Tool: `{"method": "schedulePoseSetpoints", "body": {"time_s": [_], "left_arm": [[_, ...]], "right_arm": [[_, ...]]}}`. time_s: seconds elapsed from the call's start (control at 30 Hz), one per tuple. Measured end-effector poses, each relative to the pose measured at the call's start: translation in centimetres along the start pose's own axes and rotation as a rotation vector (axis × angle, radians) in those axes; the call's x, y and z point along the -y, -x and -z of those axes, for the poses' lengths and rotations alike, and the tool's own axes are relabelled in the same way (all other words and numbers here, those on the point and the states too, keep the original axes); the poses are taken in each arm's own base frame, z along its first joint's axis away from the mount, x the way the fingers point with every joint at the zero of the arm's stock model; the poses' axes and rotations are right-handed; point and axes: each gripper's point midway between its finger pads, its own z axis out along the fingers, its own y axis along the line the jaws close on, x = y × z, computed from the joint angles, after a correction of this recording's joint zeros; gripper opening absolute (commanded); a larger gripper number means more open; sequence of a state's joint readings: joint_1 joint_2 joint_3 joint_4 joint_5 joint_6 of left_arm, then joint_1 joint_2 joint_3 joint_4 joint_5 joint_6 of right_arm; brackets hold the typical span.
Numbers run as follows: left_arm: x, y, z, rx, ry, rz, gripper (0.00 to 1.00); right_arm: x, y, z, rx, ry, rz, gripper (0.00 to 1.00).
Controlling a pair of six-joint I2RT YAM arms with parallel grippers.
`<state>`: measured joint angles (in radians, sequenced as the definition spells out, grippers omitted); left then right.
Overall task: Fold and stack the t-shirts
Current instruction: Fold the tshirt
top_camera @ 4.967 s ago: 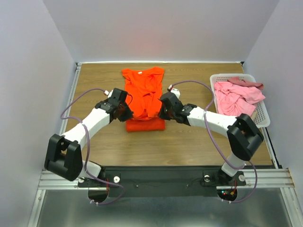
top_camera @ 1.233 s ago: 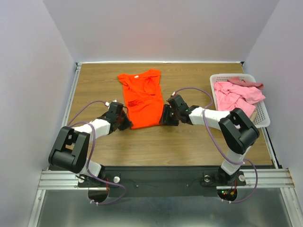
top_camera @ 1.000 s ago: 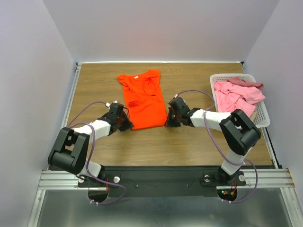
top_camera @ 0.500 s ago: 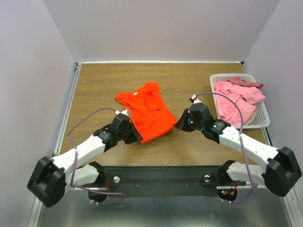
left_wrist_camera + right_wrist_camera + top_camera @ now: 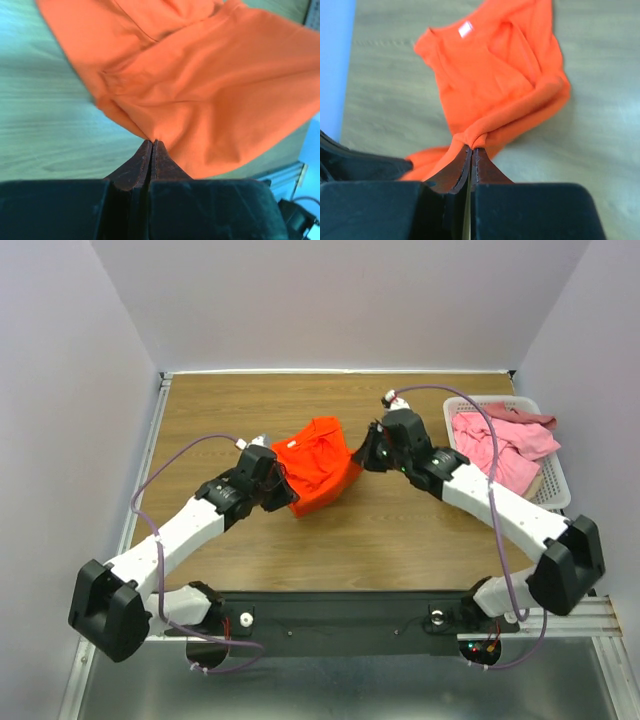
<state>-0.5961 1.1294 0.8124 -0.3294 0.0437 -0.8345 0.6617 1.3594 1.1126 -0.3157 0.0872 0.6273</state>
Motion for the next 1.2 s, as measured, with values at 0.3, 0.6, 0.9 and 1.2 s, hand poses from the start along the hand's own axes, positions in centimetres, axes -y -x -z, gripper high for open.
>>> {"method": "schedulePoseSetpoints", "body": {"time_s": [0.3, 0.6, 0.9, 1.2], "left_arm": [[-2.3, 5.7, 0.0, 0.097, 0.059, 0.059, 0.0], [-4.4, 9.8, -2.5, 0.099, 0.111, 0.092, 0.0], [-6.4, 14.3, -6.0, 0.103, 0.152, 0.125, 0.0], [-8.2, 16.6, -11.7, 0.031, 0.191, 0.11, 0.72]], "right_arm": [[-1.9, 4.8, -4.7, 0.051, -0.028, 0.055, 0.01], [-2.3, 7.1, -9.2, 0.05, -0.038, 0.086, 0.0], [0.4, 7.3, -15.9, -0.003, -0.067, 0.068, 0.01], [4.8, 6.6, -21.4, -0.053, -0.114, 0.029, 0.54]]}}
